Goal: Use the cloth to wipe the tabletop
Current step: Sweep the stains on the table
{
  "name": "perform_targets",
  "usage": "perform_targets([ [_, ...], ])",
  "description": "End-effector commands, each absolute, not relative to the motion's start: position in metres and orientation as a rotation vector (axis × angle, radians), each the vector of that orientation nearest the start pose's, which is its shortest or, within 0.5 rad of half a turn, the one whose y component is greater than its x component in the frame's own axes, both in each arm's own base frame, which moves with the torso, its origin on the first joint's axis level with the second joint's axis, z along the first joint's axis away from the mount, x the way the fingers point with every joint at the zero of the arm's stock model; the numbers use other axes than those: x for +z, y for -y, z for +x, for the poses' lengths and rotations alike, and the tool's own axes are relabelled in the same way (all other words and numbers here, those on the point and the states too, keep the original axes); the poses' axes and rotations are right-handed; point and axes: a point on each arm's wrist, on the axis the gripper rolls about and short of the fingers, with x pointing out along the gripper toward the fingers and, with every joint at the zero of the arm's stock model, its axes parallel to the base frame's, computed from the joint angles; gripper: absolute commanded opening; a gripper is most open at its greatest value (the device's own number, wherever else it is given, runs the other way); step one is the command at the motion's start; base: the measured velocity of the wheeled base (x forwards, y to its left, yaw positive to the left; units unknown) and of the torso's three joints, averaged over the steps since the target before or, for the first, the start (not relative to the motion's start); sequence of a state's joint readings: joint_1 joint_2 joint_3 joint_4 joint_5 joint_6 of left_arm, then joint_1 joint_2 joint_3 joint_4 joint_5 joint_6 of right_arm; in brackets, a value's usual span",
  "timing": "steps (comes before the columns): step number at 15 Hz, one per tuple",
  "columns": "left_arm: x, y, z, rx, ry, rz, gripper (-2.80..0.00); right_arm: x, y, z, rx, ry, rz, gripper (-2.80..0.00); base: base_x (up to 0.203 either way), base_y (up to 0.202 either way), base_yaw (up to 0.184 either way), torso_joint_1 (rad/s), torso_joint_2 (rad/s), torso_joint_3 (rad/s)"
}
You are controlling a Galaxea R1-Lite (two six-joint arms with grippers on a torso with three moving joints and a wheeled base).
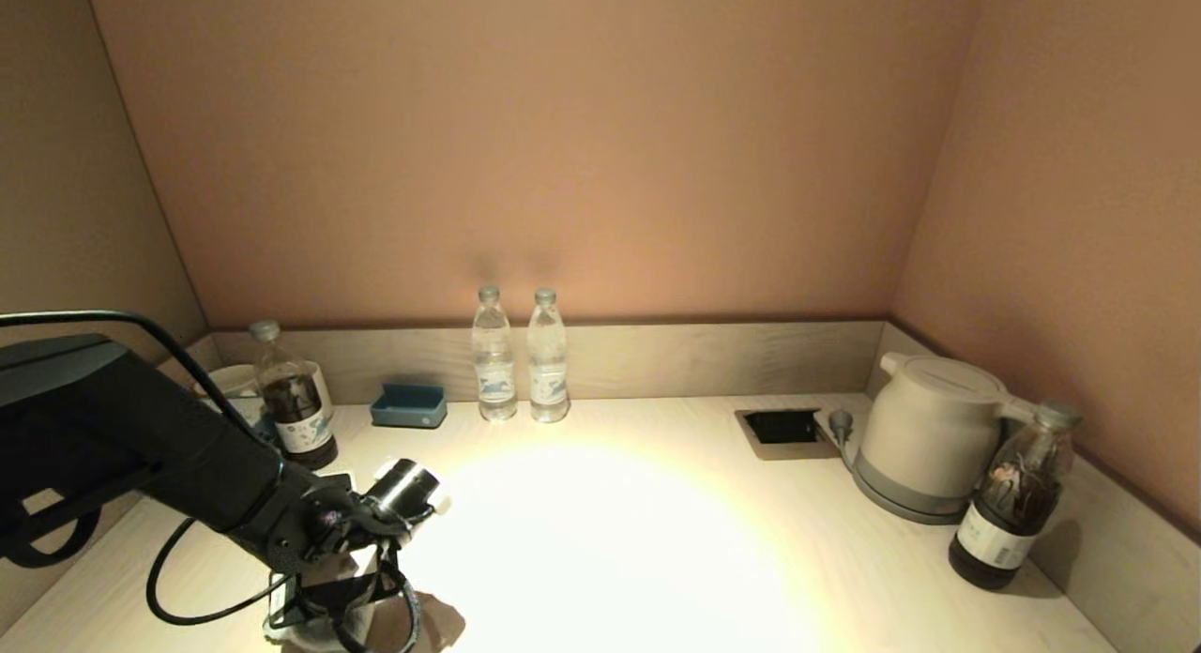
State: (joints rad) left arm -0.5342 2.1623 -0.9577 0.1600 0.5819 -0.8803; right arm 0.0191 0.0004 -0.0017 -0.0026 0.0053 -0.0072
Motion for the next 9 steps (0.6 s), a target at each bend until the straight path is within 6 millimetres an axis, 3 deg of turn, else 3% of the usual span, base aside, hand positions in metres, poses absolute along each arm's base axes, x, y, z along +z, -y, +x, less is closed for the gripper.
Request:
perform_targets([
  [1,0.033,0.170,0.257,0.428,-0.980,-0.040,-2.80,0.076,0.000,-0.023,0.025,0.002,-0.008,-2.80,0.000,0.000,0.000,0.000,0.00,0.000],
  [3,0.030,0.189,0.234,0.348,-0.997,0.006,-2.80,0.076,0.000,-0.023,0.025,0.002,-0.008,-2.80,0.000,0.000,0.000,0.000,0.00,0.000],
  [6,0.026,0.199,0.228,0.316,-1.010,0.024,-2.80,0.076,0.000,-0.023,0.026,0.003,-0.008,-2.80,0.000,0.000,0.000,0.000,0.00,0.000],
  [9,0.022,0.244,0.205,0.161,-0.999,0.086,-2.80,0.076,0.000,-0.023,0.025,0.003,-0.008,-2.80,0.000,0.000,0.000,0.000,0.00,0.000],
])
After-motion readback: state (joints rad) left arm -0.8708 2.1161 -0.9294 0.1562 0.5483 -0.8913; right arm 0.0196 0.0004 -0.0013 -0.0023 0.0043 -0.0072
